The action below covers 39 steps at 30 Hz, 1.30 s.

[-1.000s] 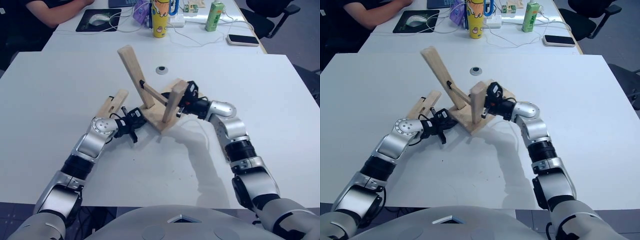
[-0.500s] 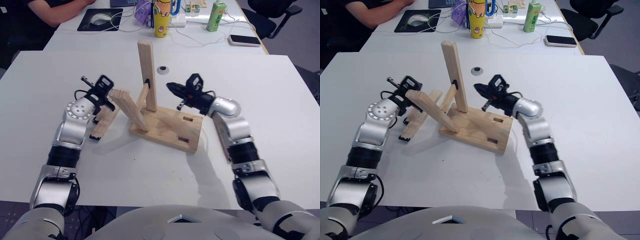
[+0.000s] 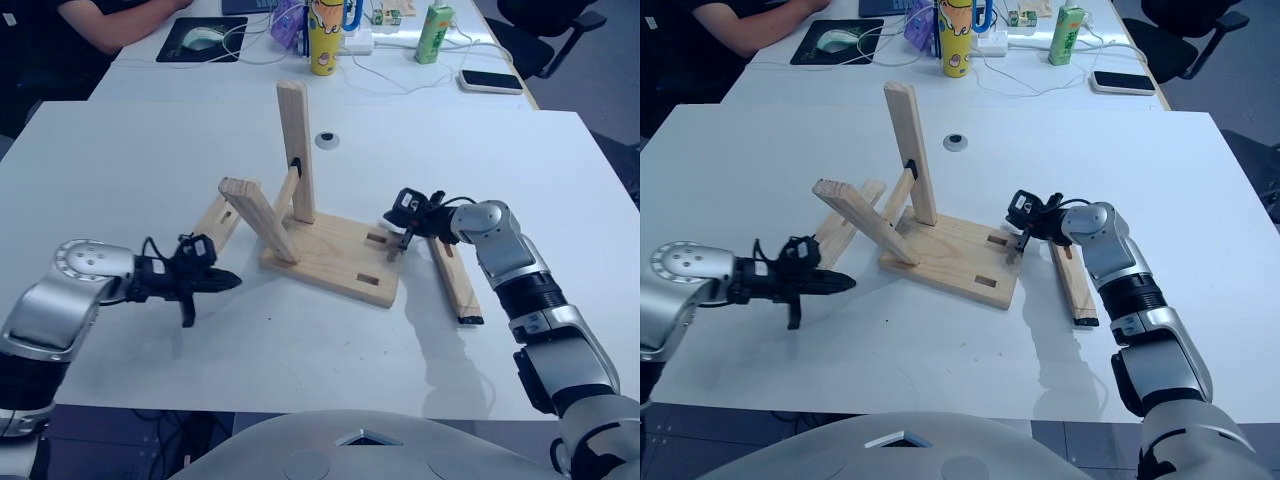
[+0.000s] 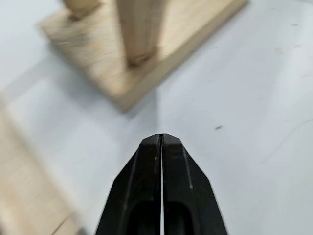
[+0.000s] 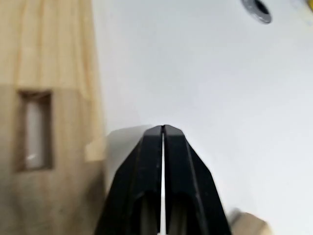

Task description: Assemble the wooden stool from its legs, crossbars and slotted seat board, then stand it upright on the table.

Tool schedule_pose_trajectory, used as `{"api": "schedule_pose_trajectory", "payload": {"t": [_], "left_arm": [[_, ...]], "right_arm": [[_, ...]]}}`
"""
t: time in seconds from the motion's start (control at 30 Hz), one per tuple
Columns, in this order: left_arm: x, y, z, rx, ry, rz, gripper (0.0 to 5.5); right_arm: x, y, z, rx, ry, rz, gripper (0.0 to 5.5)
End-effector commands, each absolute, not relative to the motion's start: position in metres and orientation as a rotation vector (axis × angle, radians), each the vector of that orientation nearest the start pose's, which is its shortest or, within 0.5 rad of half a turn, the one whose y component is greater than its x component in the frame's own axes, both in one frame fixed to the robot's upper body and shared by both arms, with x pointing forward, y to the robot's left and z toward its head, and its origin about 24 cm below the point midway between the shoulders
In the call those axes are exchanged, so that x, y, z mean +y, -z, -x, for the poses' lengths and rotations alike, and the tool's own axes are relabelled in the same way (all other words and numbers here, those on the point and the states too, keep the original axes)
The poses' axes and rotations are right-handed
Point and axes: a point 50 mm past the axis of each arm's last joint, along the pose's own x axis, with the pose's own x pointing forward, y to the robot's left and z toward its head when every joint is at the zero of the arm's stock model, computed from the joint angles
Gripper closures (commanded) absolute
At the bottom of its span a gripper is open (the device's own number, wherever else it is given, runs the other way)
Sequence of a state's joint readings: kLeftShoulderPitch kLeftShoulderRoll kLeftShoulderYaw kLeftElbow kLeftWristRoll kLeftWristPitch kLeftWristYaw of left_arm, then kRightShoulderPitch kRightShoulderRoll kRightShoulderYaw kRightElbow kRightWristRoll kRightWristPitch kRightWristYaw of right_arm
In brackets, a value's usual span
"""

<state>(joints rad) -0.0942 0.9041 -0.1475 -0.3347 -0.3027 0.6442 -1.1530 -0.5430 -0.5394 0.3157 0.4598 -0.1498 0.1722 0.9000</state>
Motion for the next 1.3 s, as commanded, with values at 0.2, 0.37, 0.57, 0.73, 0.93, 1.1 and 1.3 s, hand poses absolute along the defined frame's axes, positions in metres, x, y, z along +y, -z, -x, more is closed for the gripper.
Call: {"api": "schedule_pose_trajectory", "payload": {"t": [0.2,0.37,0.57,0.73,0.93,1.1,1.3], "left_arm": [[0.175,-0.046,-0.237,0.732,1.15,-0.69,5.49],[0.169,-0.031,-0.257,0.689,1.061,-0.71,5.49],[0.156,-0.022,-0.294,0.624,0.999,-0.693,5.49],[0.146,-0.017,-0.318,0.579,0.962,-0.623,5.49],[0.134,-0.013,-0.328,0.563,0.999,-0.594,5.49],[0.134,-0.005,-0.322,0.585,1.026,-0.578,5.49],[0.127,-0.002,-0.317,0.587,1.032,-0.549,5.49]], "right_arm": [[-0.177,-0.073,-0.313,0.588,-1.204,0.738,5.5],[-0.175,-0.074,-0.304,0.582,-1.234,0.67,5.5],[-0.165,-0.058,-0.288,0.595,-1.221,0.584,5.5],[-0.152,-0.044,-0.28,0.585,-1.165,0.52,5.5],[-0.146,-0.04,-0.284,0.554,-1.067,0.501,5.5],[-0.143,-0.049,-0.304,0.48,-0.975,0.513,5.5],[-0.137,-0.053,-0.32,0.429,-0.923,0.514,5.5]]}}
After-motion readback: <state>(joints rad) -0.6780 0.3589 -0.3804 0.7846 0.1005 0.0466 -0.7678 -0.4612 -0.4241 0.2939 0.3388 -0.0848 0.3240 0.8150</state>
